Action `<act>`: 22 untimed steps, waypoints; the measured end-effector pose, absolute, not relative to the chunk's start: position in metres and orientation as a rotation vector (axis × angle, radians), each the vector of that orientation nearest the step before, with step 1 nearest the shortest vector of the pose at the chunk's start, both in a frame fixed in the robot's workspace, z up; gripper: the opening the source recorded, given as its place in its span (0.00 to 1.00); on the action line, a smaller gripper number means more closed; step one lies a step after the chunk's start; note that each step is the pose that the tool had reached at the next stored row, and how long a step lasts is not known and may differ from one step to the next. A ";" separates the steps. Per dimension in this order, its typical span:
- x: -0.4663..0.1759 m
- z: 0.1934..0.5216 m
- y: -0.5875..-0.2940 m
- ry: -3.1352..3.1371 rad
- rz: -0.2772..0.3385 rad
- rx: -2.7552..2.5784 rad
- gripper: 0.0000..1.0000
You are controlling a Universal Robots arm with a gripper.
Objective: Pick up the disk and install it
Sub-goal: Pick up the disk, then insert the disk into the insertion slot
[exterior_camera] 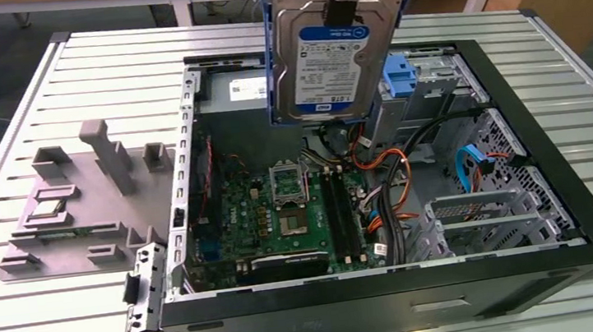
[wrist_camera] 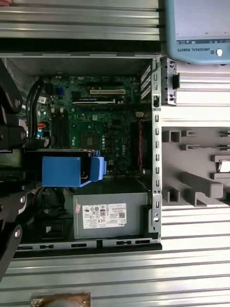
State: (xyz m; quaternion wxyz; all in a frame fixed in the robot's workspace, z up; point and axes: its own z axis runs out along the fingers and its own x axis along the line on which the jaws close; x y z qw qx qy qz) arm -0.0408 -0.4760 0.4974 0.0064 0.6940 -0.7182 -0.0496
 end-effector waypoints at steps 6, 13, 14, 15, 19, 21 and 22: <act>-0.036 0.497 -0.476 -2.247 -0.155 2.171 0.35; -0.036 0.497 -0.476 -2.247 -0.155 2.171 0.35; -0.036 0.497 -0.476 -2.247 -0.155 2.171 0.35; -0.036 0.497 -0.476 -2.247 -0.155 2.171 0.35; -0.034 0.497 -0.476 -2.247 -0.155 2.172 0.35; -0.031 0.497 -0.476 -2.247 -0.155 2.171 0.35; -0.028 0.497 -0.476 -2.247 -0.156 2.171 0.35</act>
